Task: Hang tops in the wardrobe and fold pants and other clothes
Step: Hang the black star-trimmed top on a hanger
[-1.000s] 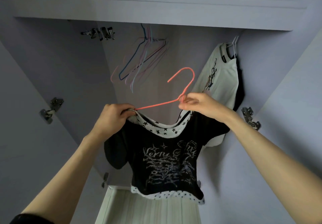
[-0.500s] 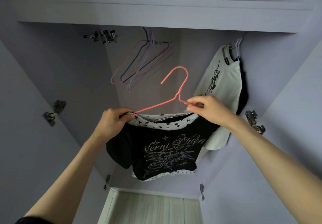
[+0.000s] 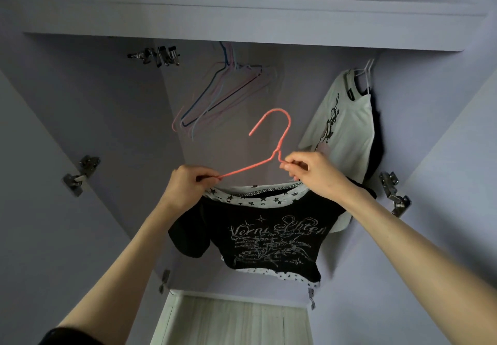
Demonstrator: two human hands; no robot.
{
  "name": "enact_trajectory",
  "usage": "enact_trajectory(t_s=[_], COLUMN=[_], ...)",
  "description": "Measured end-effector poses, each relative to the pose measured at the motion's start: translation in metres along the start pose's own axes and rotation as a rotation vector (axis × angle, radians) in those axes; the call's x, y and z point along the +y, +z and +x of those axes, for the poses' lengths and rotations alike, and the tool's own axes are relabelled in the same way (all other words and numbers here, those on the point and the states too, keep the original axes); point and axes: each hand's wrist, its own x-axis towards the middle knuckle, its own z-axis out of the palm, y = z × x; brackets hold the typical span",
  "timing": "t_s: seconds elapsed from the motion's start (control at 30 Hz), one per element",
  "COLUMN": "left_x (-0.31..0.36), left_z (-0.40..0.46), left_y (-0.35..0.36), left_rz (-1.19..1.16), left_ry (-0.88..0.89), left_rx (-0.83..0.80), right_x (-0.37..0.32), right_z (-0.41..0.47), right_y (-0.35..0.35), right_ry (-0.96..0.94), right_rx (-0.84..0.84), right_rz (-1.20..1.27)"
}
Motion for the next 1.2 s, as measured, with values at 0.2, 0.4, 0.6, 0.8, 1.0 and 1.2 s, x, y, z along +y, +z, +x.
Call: enact_trajectory(t_s=[0.2, 0.4, 0.6, 0.8, 1.0, 1.2], left_x=[-0.001, 0.008, 0.043, 0.096, 0.133, 0.137], left_z=[0.004, 0.010, 0.024, 0.051, 0.089, 0.121], left_y=[0.006, 0.009, 0.005, 0.005, 0.009, 0.011], left_rz=[-0.119, -0.113, 0.135, 0.372, 0.677, 0.792], left_ry=[-0.045, -0.002, 0.351, 0.747, 0.903, 0.748], left_rx=[-0.122, -0.103, 0.030, 0.185, 0.391, 0.420], right_x=[0.007, 0.017, 0.038, 0.044, 0.047, 0.057], right_z=[-0.007, -0.005, -0.006, 0.001, 0.027, 0.056], right_y=[-0.003, -0.011, -0.029, -0.042, -0.068, -0.088], right_ry=[0.075, 0.280, 0.735, 0.797, 0.636, 0.552], right_rx=[-0.062, -0.088, -0.203, -0.110, 0.149, 0.315], right_rz=[0.186, 0.154, 0.561, 0.947, 1.091, 1.123])
